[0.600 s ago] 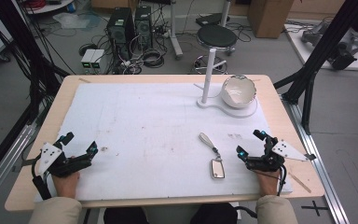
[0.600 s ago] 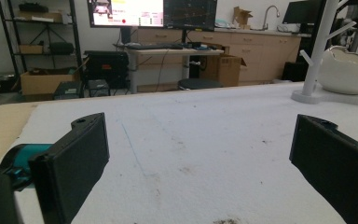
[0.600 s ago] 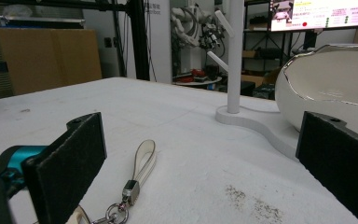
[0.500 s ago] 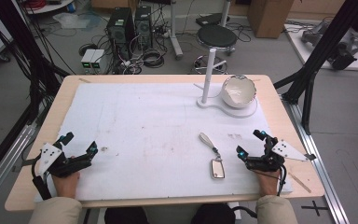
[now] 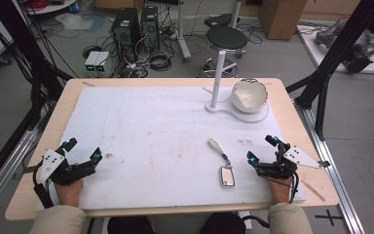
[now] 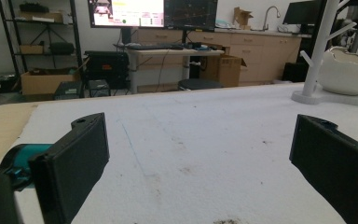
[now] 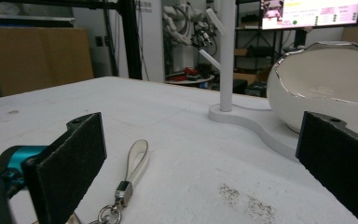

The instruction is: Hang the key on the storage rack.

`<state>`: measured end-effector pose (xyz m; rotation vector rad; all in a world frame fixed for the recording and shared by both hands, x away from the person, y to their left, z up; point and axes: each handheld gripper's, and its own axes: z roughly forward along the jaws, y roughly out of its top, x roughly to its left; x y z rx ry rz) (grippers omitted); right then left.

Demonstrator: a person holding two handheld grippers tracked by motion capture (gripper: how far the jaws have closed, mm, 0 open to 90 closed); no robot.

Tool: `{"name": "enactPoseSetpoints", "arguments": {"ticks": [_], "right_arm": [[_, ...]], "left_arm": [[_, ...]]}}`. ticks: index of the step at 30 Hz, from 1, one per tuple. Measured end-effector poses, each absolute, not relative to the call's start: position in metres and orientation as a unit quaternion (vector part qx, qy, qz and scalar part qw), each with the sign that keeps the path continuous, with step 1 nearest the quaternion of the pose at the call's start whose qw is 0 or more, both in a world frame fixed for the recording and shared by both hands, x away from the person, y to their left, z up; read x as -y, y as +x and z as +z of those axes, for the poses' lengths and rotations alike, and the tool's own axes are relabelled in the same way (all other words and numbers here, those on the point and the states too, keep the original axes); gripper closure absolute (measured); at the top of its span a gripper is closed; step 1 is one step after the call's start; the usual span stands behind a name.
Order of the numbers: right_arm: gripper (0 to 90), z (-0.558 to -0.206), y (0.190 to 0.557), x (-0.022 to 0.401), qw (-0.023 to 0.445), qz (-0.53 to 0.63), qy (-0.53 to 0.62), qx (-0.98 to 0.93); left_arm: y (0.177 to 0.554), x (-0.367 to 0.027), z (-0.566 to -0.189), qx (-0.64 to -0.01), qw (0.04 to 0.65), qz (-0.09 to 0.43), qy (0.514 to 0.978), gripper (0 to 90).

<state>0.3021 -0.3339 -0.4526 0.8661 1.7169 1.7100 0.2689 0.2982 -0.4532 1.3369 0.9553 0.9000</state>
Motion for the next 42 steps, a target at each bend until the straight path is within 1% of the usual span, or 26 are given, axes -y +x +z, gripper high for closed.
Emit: {"name": "enactPoseSetpoints", "arguments": {"ticks": [3, 5, 7, 13, 14, 15, 22, 23, 24, 25, 26, 28, 34, 38, 42], "right_arm": [[0.7, -0.451, 0.305, 0.333, 0.273, 0.632, 0.331, -0.645], [0.6, -0.446, 0.309, 0.331, 0.253, 0.604, 0.349, -0.67], [0.7, -0.44, 0.308, 0.328, 0.25, 0.611, 0.348, -0.666], [0.7, -0.412, 0.313, 0.315, 0.247, 0.588, 0.339, -0.691], [0.7, -0.412, 0.313, 0.315, 0.247, 0.588, 0.339, -0.691], [0.7, -0.402, 0.317, 0.311, 0.249, 0.578, 0.331, -0.703], [0.7, -0.374, 0.333, 0.293, 0.225, 0.519, 0.335, -0.754], [0.7, -0.374, 0.333, 0.293, 0.225, 0.519, 0.335, -0.754], [0.7, -0.371, 0.34, 0.287, 0.21, 0.494, 0.342, -0.771], [0.7, -0.371, 0.34, 0.287, 0.21, 0.494, 0.342, -0.771], [0.7, -0.369, 0.347, 0.28, 0.195, 0.461, 0.348, -0.792], [0.7, -0.367, 0.351, 0.273, 0.188, 0.43, 0.341, -0.814], [0.7, -0.365, 0.36, 0.264, 0.167, 0.398, 0.336, -0.837], [0.7, -0.365, 0.367, 0.255, 0.144, 0.359, 0.335, -0.859], [0.7, -0.366, 0.371, 0.247, 0.137, 0.327, 0.327, -0.876]], "left_arm": [[0.27, -0.299, -0.453, -0.415, 0.592, 0.382, 0.576, 5.0], [0.269, -0.299, -0.453, -0.409, 0.595, 0.384, 0.576, 5.0], [0.269, -0.298, -0.453, -0.408, 0.595, 0.384, 0.576, 5.0], [0.269, -0.299, -0.453, -0.406, 0.596, 0.383, 0.577, 5.0], [0.269, -0.299, -0.453, -0.406, 0.596, 0.383, 0.577, 5.0], [0.269, -0.299, -0.453, -0.406, 0.597, 0.383, 0.577, 5.0], [0.269, -0.299, -0.453, -0.404, 0.598, 0.382, 0.577, 5.0], [0.269, -0.299, -0.453, -0.405, 0.598, 0.381, 0.577, 5.0], [0.269, -0.299, -0.453, -0.405, 0.598, 0.38, 0.577, 5.0], [0.269, -0.299, -0.453, -0.406, 0.598, 0.38, 0.577, 5.0], [0.269, -0.299, -0.453, -0.405, 0.598, 0.381, 0.577, 5.0], [0.269, -0.299, -0.453, -0.405, 0.598, 0.38, 0.577, 5.0], [0.269, -0.299, -0.453, -0.406, 0.598, 0.38, 0.577, 5.0], [0.269, -0.299, -0.453, -0.406, 0.597, 0.38, 0.578, 5.0], [0.269, -0.299, -0.453, -0.406, 0.597, 0.381, 0.578, 5.0]]}}
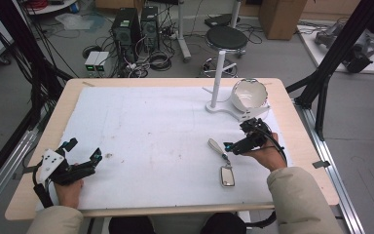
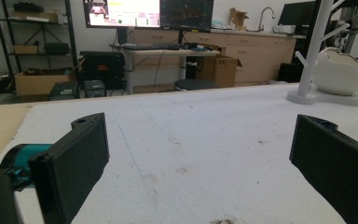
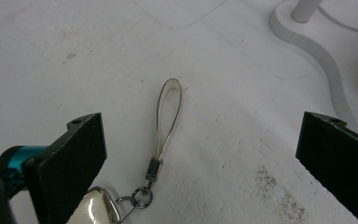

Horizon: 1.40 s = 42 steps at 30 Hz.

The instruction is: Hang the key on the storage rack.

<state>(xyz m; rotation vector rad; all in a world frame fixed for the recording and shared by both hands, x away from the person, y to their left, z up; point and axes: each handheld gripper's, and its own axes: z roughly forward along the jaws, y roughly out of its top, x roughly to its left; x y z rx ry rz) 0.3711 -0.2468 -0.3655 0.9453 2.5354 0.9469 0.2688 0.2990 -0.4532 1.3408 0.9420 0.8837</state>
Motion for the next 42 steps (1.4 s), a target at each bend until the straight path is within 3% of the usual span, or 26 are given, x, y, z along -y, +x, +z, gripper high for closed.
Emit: {"name": "enactPoseSetpoints", "arguments": {"ticks": [20, 27, 30, 40, 42], "right_arm": [[0.9, -0.392, 0.39, 0.211, 0.068, 0.193, 0.319, -0.925], [5.7, -0.398, 0.392, 0.208, 0.06, 0.171, 0.311, -0.933], [16.6, -0.4, 0.393, 0.208, 0.044, 0.16, 0.315, -0.934], [37.5, -0.403, 0.393, 0.205, 0.009, 0.155, 0.32, -0.935], [48.7, -0.405, 0.393, 0.202, 0.006, 0.154, 0.317, -0.936]], "left_arm": [[0.269, -0.299, -0.453, -0.405, 0.597, 0.382, 0.577, 5.0], [0.269, -0.299, -0.453, -0.405, 0.598, 0.382, 0.577, 5.0], [0.269, -0.299, -0.453, -0.405, 0.598, 0.382, 0.577, 5.0], [0.269, -0.299, -0.453, -0.405, 0.597, 0.381, 0.578, 5.0], [0.269, -0.299, -0.453, -0.405, 0.597, 0.382, 0.578, 5.0]]}}
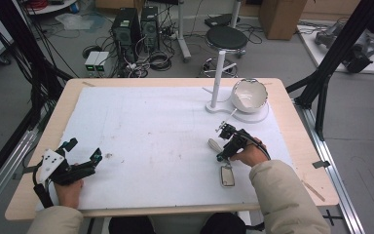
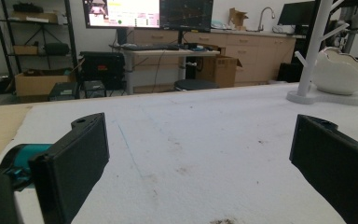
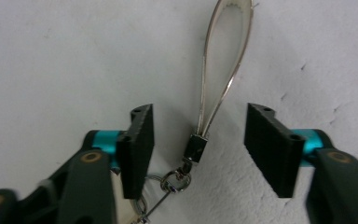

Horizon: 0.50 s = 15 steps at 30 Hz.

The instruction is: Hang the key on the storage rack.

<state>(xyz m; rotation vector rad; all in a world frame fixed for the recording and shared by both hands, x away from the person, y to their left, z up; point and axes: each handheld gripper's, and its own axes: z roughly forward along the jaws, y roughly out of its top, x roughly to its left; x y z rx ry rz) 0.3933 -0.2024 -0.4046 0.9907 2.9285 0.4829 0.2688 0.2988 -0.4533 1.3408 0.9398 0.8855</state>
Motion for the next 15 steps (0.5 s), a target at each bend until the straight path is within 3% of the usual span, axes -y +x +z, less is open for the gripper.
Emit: {"name": "enactPoseSetpoints", "arguments": {"ticks": [3, 15], "right_arm": [[56.6, -0.4037, 0.3928, 0.2008, 0.005, 0.154, 0.318, -0.935], [72.6, -0.4043, 0.3938, 0.2051, -0.002, 0.137, 0.329, -0.934]], "left_arm": [[0.2688, -0.2988, -0.4533, -0.405, 0.597, 0.381, 0.578, 5.0], [0.269, -0.2989, -0.4533, -0.406, 0.597, 0.381, 0.577, 5.0]]}}
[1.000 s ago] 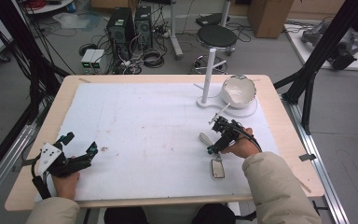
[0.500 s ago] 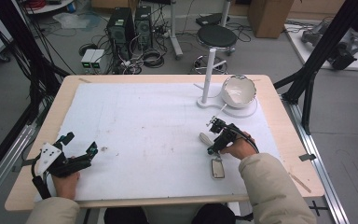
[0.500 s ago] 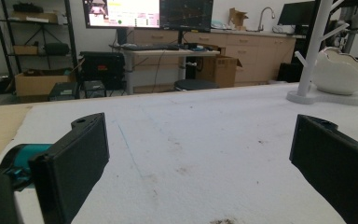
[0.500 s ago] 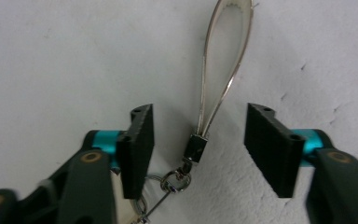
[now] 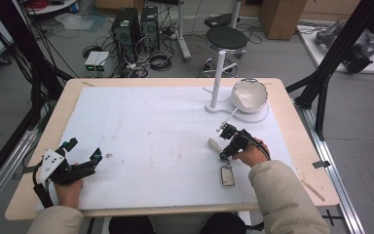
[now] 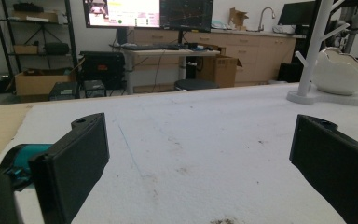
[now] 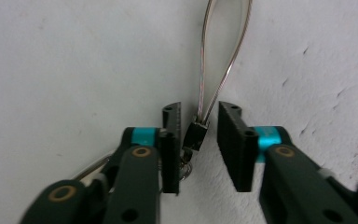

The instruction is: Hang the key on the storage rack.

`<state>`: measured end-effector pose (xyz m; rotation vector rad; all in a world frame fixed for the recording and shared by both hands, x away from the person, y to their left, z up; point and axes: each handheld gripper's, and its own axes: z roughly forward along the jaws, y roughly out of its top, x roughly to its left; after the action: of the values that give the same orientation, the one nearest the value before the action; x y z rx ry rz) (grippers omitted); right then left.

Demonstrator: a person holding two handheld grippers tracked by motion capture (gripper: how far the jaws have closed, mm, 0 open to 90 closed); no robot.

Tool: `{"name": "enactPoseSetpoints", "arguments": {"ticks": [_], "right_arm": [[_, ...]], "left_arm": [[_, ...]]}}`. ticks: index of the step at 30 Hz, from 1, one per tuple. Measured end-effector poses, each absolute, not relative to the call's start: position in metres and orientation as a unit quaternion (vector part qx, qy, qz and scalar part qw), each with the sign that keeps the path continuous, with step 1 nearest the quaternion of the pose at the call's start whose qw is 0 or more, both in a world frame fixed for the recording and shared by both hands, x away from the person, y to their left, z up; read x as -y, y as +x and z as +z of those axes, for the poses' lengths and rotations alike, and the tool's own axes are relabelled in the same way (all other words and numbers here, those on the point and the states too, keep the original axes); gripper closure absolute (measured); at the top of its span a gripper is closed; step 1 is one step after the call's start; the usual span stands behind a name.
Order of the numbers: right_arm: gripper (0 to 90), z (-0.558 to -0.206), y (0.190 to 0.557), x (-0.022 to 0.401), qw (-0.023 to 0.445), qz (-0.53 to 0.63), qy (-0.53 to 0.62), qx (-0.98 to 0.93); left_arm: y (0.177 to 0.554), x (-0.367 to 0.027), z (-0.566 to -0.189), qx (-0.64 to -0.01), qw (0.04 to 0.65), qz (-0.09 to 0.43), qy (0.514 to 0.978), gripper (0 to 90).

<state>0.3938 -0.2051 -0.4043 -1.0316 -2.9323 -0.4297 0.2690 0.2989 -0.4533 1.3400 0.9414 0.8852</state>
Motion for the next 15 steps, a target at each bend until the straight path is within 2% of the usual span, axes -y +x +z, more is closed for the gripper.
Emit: {"name": "enactPoseSetpoints", "arguments": {"ticks": [3, 15], "right_arm": [[80.5, -0.4062, 0.3947, 0.2045, 0.017, -0.127, -0.341, 0.931], [81.6, -0.4021, 0.396, 0.2064, 0.013, -0.13, -0.364, 0.922]], "left_arm": [[0.269, -0.2989, -0.4533, -0.406, 0.597, 0.381, 0.577, 5.0], [0.269, -0.2992, -0.4532, -0.407, 0.596, 0.38, 0.578, 5.0]]}}
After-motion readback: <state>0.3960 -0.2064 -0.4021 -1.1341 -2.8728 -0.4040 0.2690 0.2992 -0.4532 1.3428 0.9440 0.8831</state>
